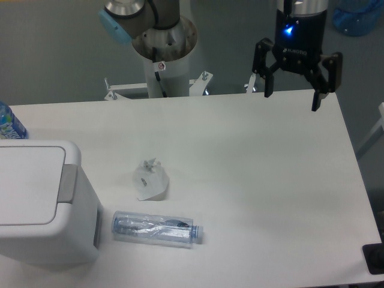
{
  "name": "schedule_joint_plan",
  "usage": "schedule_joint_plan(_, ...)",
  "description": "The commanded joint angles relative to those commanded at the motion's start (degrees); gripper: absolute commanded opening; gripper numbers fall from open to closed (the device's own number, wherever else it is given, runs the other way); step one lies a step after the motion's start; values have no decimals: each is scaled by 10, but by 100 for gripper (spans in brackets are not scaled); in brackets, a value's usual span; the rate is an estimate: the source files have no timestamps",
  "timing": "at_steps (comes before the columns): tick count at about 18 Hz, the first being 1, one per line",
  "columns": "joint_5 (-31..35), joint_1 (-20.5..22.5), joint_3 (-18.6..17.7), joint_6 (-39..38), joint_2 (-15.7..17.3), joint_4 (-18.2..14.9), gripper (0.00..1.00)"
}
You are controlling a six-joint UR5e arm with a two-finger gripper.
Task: Open the trash can
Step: 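Move the open gripper across the table toward the white trash can lid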
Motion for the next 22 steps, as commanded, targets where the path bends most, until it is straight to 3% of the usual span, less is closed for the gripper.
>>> schedule_joint_plan(6, -1, -3, -7, -3, 1, 0, 100)
schedule_joint_plan(9, -3, -20, -9, -73, 0, 3, 100)
schedule_joint_plan(11, -2, -39, -20, -137, 0, 28, 100)
schedule_joint_plan(13, -2, -61, -50, -180, 7, 90, 100)
schedule_joint_plan(15, -2, -83, -69, -217, 11, 126, 100)
schedule_joint_plan(19, -3, -133, -86, -329, 11, 164, 100)
schedule_joint_plan(22, -3, -158, -86, -384, 6, 166, 100)
